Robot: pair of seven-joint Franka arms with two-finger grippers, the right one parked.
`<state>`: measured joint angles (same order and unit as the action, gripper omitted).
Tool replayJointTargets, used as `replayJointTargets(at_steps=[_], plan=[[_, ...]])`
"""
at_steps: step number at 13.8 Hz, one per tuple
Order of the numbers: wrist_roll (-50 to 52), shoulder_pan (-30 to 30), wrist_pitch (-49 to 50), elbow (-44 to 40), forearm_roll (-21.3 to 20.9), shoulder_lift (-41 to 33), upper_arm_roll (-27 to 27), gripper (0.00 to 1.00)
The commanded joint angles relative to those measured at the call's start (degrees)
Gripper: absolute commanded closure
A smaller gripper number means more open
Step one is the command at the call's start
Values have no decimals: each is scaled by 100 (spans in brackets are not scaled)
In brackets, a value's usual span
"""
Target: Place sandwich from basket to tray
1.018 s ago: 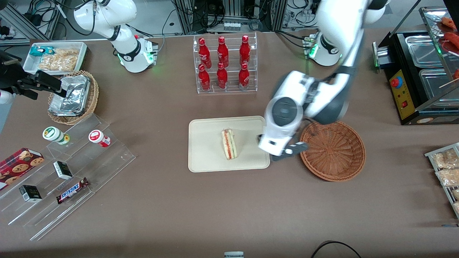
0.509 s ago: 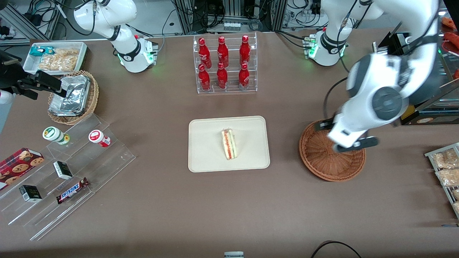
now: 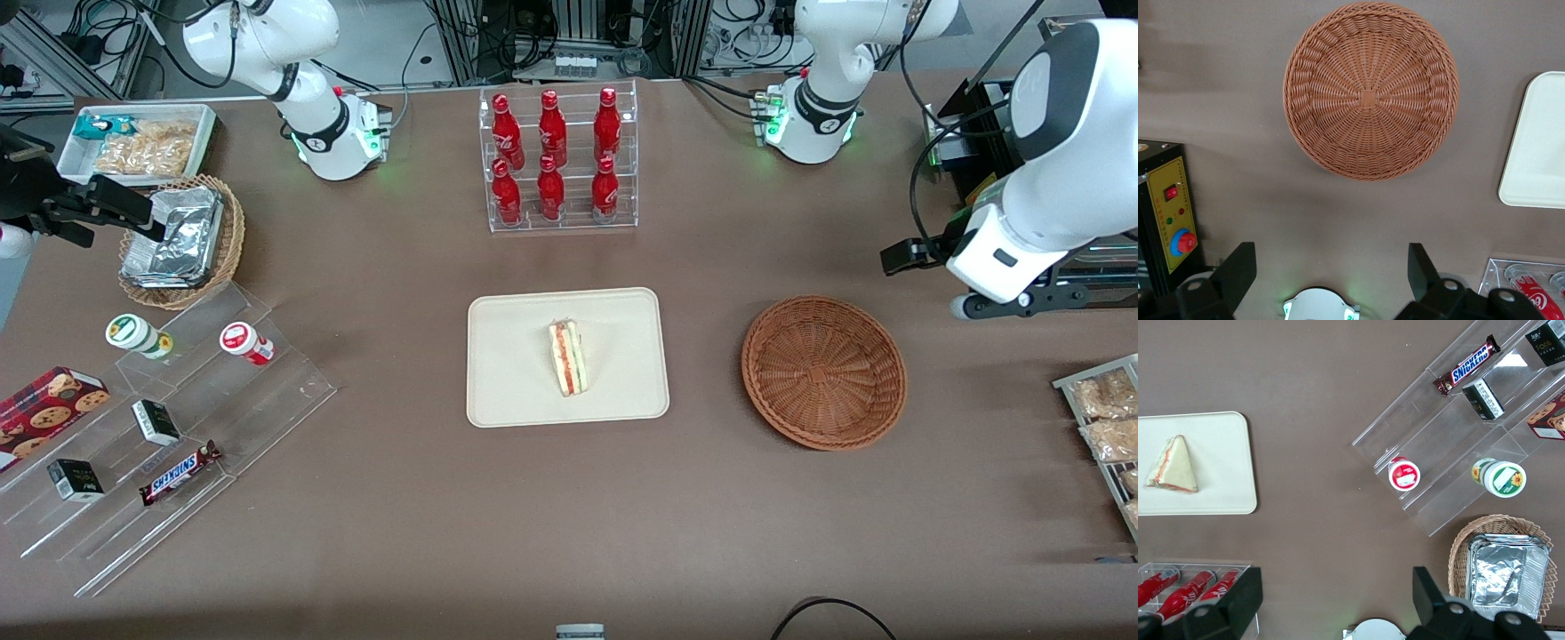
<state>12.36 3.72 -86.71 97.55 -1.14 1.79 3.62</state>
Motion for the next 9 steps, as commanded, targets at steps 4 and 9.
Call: replayJointTargets(at_steps=[4,9], plan=[[-514,-310,224,159,-114,-425,148,0],[-672,-336,216,71,-27,-451,-98,0]])
